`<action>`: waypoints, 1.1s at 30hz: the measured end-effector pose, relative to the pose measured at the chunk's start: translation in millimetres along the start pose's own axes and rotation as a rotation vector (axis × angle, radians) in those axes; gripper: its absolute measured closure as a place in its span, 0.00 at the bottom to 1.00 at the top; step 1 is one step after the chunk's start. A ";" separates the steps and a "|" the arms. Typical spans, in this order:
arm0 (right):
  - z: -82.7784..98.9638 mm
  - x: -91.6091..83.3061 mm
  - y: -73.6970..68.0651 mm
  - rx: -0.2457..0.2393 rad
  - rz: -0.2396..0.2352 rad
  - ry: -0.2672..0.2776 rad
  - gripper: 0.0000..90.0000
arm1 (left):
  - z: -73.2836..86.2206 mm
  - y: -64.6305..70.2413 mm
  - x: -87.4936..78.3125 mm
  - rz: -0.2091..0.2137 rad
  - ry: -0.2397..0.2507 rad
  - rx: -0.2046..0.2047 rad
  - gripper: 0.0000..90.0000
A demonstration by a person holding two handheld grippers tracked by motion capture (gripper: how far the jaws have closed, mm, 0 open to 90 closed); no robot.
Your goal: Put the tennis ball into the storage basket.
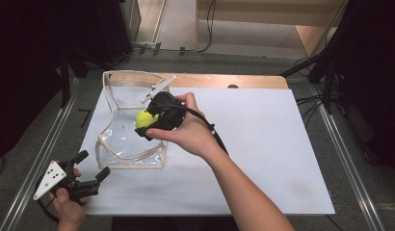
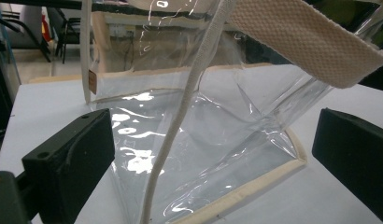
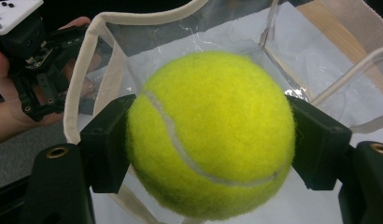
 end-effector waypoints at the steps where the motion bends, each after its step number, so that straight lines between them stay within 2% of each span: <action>1: -0.3 0.7 0.0 -0.005 0.000 -0.001 0.25 | 0.0 0.0 0.0 0.000 0.000 0.000 0.00; 16: -1.9 11.8 -3.6 -0.012 -0.019 -0.011 0.25 | 0.1 -0.3 -0.3 0.002 0.002 -0.002 0.00; 26: 2.8 12.8 -3.0 -0.012 -0.033 -0.015 0.24 | 0.0 -0.2 -0.2 0.000 0.000 -0.001 0.00; 29: 4.4 9.3 -3.0 -0.005 -0.025 0.006 0.14 | 0.1 -0.3 -0.3 0.000 -0.001 -0.001 0.00; 33: 7.7 -1.8 -0.1 0.009 -0.043 0.054 0.06 | 0.1 -0.1 0.0 0.000 0.001 -0.003 0.00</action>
Point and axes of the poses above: each handheld gripper's, and its own axes: x roughly forward along the jaws, z roughly out of its underside, y roughly to its right, the point moved 1 cm from there along x, roughly forward along the jaws, and after that the axes turned 11 degrees about -y, right-handed, at the moved point
